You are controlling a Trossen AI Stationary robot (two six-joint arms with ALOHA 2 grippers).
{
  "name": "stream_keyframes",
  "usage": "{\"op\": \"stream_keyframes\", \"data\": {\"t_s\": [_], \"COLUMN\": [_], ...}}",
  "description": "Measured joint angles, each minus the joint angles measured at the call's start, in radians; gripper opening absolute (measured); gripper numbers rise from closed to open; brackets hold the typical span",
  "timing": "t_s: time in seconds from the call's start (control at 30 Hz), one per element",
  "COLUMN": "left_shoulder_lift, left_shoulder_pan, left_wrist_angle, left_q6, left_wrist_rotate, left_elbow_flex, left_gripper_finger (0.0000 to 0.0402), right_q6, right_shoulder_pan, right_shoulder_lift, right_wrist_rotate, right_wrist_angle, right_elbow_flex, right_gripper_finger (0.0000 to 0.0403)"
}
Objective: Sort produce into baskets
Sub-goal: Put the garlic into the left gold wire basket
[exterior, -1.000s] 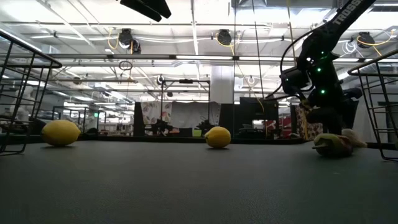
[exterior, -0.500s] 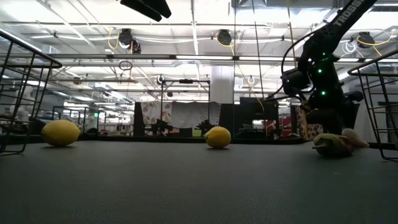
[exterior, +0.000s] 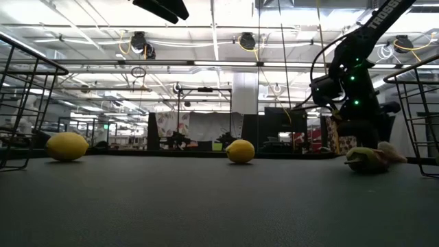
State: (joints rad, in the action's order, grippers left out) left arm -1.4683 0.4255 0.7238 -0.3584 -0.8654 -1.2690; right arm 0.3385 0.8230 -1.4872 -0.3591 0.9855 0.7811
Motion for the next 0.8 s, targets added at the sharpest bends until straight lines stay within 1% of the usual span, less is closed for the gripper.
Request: {"op": "stream_keyframes", "data": {"t_s": [0.13,0.3,0.47,0.67,0.8], "left_shoulder_lift": [0.0,0.0,0.0,0.0,0.0], "left_shoulder_pan": [0.0,0.0,0.0,0.0,0.0], "left_wrist_angle": [0.0,0.0,0.0,0.0,0.0], "left_q6": [0.0,0.0,0.0,0.0,0.0], "left_wrist_rotate": [0.0,0.0,0.0,0.0,0.0], "left_elbow_flex": [0.0,0.0,0.0,0.0,0.0], "left_gripper_finger": [0.0345,0.0345,0.0345,0.0345,0.0345], "right_q6": [-0.003,-0.002,-0.006,-0.006,-0.013], "right_shoulder_pan": [0.0,-0.001,-0.018,-0.069,-0.101], "right_shoulder_lift": [0.0,0.0,0.0,0.0,0.007], "right_wrist_rotate": [0.001,0.002,0.027,0.053,0.129], "right_wrist_angle": [-0.002,-0.002,-0.001,0.001,0.003], "right_elbow_flex": [0.0,0.0,0.0,0.0,0.007], "right_gripper_finger": [0.0216,0.0196,0.0191,0.019,0.0189]}}
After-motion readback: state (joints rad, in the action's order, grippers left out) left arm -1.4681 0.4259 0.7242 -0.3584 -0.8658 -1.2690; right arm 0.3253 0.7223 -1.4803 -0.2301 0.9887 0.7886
